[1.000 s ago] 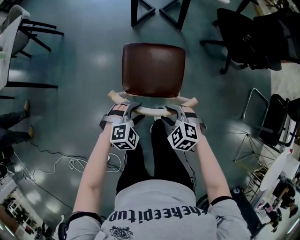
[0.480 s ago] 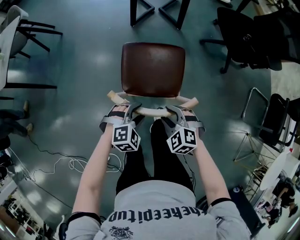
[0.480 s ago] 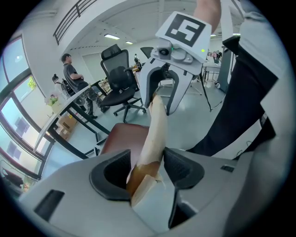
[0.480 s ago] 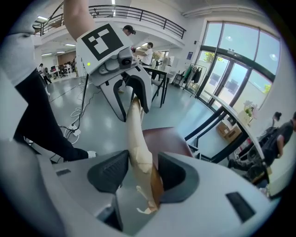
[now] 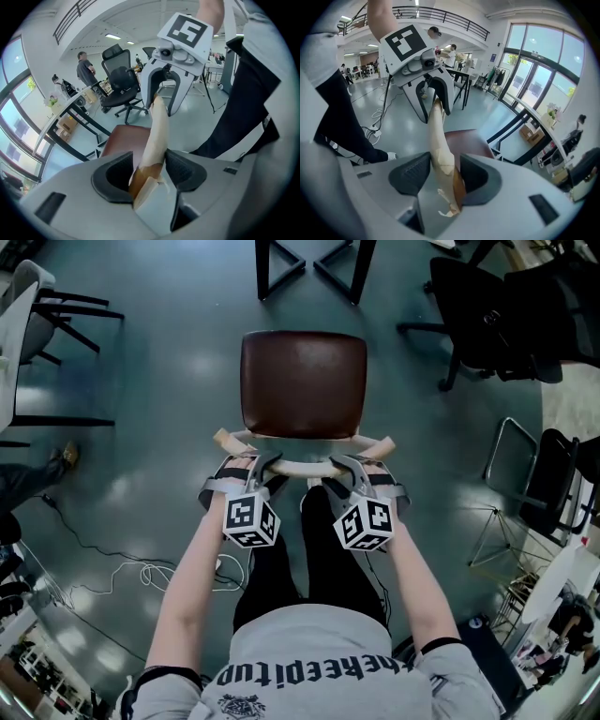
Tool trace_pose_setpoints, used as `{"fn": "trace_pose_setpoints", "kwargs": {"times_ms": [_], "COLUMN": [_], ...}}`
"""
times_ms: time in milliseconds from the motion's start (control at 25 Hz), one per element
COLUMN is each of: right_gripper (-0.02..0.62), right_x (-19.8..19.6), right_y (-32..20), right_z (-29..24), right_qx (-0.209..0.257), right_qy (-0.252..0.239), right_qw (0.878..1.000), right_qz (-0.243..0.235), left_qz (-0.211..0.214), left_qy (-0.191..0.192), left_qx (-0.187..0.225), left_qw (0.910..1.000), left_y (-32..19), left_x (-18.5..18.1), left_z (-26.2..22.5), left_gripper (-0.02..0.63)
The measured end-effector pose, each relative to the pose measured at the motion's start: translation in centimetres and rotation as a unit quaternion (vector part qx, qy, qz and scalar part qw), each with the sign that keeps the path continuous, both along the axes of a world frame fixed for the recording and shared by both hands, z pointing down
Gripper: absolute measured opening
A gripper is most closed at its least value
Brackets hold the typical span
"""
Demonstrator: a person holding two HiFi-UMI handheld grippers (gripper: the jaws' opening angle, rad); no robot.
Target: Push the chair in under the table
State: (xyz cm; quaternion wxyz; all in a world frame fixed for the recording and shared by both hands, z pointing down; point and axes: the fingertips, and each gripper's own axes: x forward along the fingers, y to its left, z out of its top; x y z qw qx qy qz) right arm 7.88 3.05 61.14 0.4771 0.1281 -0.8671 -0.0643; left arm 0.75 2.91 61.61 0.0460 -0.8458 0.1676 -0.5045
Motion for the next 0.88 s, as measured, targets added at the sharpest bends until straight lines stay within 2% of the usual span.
{"fn": "trace_pose_setpoints", "kwargs": {"times_ms": [880], "right_gripper": [0.202], "right_x": [0.8], "right_y": [-8.7], "right_z": [-0.2], "right_qx": [0.016], "right_qy": [-0.018], "right_qw": [0.999], "right_qz": [-0.026], "left_qz": [-0.020], "left_qy": [-0.009], "left_qx": [-0.002], "left_qw": [0.9998], "left_y": [-8.7], "left_x": [0.7], "left_z": [0.0], "left_gripper": [0.230]}}
